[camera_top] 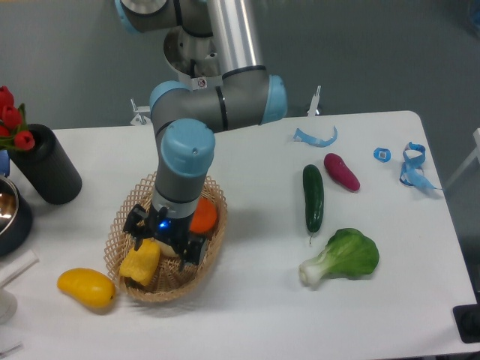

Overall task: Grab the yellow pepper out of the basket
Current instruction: 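Lower the gripper onto the yellow pepper in the basket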

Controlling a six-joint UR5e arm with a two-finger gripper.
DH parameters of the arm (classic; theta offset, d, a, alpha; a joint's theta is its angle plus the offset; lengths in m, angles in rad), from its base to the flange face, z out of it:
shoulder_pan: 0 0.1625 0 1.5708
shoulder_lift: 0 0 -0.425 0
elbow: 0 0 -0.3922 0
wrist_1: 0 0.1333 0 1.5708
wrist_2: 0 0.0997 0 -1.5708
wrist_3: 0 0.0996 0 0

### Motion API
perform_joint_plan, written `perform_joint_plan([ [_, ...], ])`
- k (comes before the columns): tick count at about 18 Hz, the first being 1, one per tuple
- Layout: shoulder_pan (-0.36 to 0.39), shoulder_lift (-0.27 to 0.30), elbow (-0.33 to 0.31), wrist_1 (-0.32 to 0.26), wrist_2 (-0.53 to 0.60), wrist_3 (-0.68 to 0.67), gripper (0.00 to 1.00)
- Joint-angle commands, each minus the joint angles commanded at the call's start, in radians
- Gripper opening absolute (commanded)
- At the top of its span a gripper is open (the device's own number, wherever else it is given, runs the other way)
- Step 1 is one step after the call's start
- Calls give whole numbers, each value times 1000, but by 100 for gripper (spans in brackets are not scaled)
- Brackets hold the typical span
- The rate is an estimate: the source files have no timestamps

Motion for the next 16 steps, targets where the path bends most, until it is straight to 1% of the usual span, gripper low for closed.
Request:
perform_joint_plan([
  [3, -9, -6, -6, 2, 43, 0, 100],
  [4, -20, -8, -6, 6, 52, 0, 100],
  [8, -25, -21, -6, 26, 75, 0, 100],
  [16, -51, -26, -26, 28, 77, 0, 100],
])
